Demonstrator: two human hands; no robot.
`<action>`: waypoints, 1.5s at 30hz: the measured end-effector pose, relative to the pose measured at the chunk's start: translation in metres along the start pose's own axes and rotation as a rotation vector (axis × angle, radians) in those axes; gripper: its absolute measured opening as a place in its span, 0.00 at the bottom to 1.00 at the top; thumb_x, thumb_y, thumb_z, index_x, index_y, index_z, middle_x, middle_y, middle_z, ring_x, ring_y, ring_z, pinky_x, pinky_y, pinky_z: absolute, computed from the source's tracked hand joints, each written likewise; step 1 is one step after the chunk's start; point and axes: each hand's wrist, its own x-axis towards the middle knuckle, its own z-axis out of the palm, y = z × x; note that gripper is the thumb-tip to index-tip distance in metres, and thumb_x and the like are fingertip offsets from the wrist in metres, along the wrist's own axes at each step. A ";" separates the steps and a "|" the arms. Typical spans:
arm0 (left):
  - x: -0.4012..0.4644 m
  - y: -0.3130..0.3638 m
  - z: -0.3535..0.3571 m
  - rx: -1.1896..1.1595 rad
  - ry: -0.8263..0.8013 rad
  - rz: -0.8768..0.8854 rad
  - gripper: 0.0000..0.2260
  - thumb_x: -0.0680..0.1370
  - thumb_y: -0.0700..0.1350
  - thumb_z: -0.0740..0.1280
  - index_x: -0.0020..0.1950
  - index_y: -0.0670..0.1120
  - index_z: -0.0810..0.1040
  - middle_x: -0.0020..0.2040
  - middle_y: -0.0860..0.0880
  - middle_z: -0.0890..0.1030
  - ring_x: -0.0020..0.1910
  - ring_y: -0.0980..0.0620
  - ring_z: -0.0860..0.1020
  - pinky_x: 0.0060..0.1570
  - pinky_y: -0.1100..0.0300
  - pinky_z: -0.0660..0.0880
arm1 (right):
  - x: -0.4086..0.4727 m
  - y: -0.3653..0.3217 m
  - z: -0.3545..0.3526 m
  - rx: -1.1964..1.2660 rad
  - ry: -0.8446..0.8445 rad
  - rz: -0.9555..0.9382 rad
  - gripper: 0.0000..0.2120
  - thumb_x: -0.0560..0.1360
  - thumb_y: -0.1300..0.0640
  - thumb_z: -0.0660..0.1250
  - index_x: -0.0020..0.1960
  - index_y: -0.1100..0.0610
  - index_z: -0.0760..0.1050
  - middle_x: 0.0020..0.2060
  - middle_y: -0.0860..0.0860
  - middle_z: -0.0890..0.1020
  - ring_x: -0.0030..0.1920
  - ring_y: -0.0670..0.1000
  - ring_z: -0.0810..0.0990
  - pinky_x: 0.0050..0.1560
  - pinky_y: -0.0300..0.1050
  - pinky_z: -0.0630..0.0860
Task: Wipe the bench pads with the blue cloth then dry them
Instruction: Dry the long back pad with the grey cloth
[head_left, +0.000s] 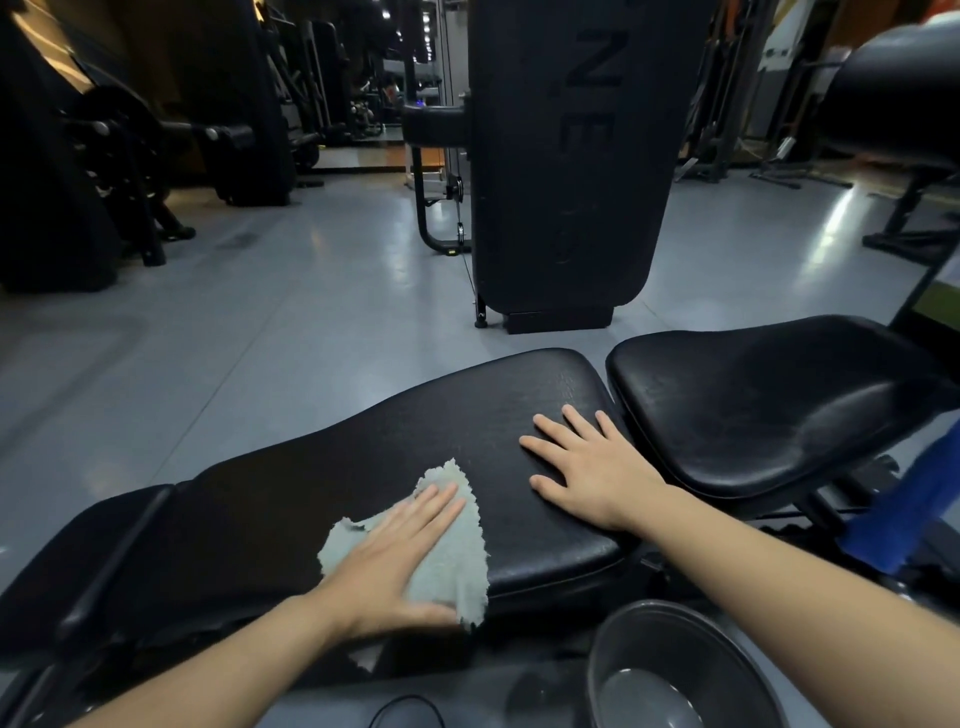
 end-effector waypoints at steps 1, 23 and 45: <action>0.009 0.005 0.000 -0.006 0.008 0.005 0.46 0.70 0.77 0.58 0.79 0.62 0.38 0.78 0.65 0.33 0.76 0.64 0.32 0.77 0.58 0.37 | 0.001 0.000 0.000 -0.002 -0.002 -0.001 0.44 0.67 0.31 0.29 0.81 0.41 0.47 0.82 0.45 0.46 0.81 0.55 0.41 0.78 0.60 0.41; 0.233 -0.041 -0.028 -0.108 0.182 -0.119 0.31 0.78 0.68 0.46 0.81 0.61 0.48 0.81 0.62 0.47 0.79 0.62 0.43 0.78 0.56 0.44 | 0.033 0.006 0.009 -0.025 0.086 0.027 0.34 0.77 0.37 0.49 0.76 0.54 0.68 0.77 0.51 0.67 0.78 0.56 0.63 0.77 0.58 0.56; 0.173 -0.168 -0.047 -0.259 0.137 -0.617 0.31 0.79 0.70 0.50 0.73 0.52 0.68 0.76 0.53 0.68 0.74 0.49 0.67 0.68 0.53 0.63 | 0.091 0.002 -0.002 -0.075 -0.062 -0.003 0.48 0.64 0.27 0.25 0.81 0.44 0.38 0.81 0.51 0.37 0.79 0.55 0.32 0.77 0.62 0.36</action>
